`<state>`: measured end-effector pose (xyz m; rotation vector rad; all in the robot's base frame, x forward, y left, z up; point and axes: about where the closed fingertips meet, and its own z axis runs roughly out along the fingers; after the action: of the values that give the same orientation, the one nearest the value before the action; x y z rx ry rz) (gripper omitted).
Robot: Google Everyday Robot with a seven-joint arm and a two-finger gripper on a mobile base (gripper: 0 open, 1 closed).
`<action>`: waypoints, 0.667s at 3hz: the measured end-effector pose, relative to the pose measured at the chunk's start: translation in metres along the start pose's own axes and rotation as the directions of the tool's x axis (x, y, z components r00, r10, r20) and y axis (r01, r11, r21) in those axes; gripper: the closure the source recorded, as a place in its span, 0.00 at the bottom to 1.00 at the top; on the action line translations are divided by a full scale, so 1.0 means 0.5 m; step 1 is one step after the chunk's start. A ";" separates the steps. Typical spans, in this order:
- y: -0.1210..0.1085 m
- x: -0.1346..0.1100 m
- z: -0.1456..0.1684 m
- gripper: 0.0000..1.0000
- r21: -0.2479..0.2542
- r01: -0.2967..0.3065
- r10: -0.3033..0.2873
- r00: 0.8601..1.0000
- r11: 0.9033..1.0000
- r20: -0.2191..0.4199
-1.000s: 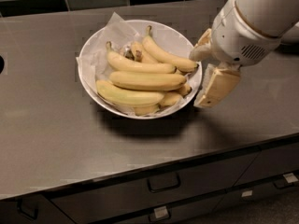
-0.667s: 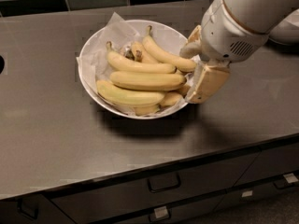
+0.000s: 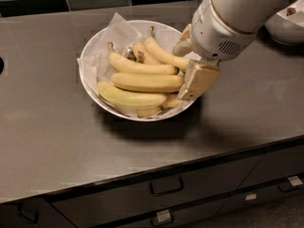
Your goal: Pick banana from white bowl
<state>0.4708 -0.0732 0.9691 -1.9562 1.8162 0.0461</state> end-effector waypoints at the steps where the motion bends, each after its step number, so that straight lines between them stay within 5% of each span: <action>1: -0.007 -0.001 0.009 0.38 0.024 -0.007 0.007 1.000 1.000 0.008; 2: -0.010 0.001 0.010 0.45 0.058 -0.026 0.025 1.000 0.998 0.010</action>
Offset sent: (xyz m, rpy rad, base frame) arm 0.0106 -0.0016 -0.0066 0.0377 -0.0678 -0.0761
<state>0.4771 -0.0715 0.9660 -1.8905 1.8162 0.0109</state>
